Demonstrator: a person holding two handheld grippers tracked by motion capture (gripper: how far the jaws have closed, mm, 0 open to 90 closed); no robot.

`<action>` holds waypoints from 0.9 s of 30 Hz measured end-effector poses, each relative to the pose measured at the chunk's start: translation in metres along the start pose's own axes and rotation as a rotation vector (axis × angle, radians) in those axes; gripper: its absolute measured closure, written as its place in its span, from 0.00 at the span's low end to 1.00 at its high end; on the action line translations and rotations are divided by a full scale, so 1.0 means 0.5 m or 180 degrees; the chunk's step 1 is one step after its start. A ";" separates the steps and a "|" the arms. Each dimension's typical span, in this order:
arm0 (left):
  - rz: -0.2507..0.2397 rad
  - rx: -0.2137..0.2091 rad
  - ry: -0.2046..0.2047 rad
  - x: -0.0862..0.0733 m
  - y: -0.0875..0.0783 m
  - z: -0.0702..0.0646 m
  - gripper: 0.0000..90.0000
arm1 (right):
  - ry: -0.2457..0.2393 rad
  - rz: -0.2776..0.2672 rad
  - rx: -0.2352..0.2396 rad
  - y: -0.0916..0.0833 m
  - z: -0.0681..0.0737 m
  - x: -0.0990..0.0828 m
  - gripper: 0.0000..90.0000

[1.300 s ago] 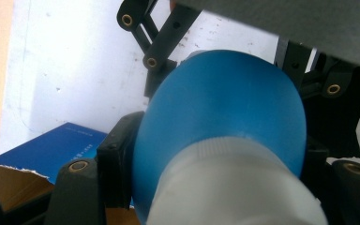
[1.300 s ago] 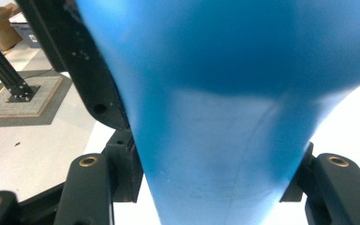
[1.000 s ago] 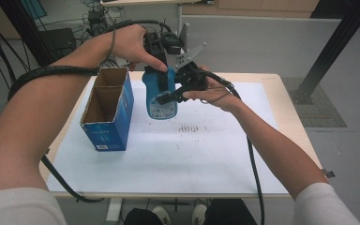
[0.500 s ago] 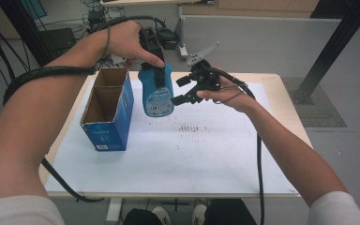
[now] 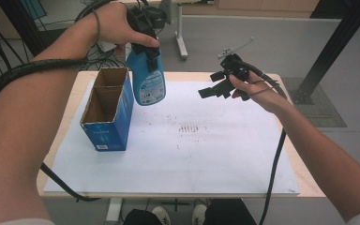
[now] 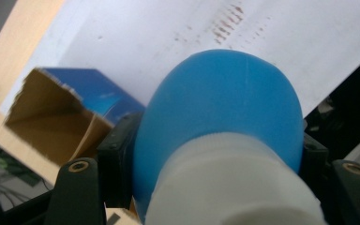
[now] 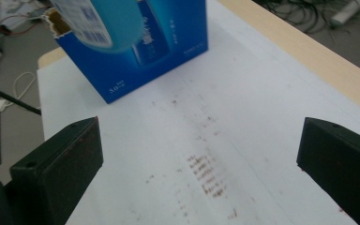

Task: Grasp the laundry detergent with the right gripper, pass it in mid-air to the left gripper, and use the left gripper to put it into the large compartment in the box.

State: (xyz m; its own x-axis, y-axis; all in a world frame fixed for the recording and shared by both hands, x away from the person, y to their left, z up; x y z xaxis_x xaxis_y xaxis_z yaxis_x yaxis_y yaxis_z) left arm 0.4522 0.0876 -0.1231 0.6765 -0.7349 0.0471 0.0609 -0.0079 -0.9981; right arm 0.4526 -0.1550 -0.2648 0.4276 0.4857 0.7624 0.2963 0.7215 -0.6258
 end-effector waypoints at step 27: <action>-0.0485 0.0316 -0.2098 -0.104 -0.197 0.102 0.39 | 0.0212 0.0582 -0.0767 -0.142 -0.054 -0.080 0.01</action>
State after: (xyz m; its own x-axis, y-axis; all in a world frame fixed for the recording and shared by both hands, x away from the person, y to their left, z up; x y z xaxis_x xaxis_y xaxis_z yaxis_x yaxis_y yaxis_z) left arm 0.4484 0.1611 -0.0253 0.9587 -0.1637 0.2324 0.2367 0.0069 -0.9716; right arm 0.4377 -0.2391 -0.2554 0.5452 0.5574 0.6261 0.3999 0.4834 -0.7787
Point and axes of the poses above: each handheld gripper's, and its own axes: y roughly forward along the jaws, x roughly out of its top, z roughly to its left, the point moved 3 cm from there along y, roughly forward along the jaws, and after that the axes turned 2 degrees about -x, right-handed, at the moved point
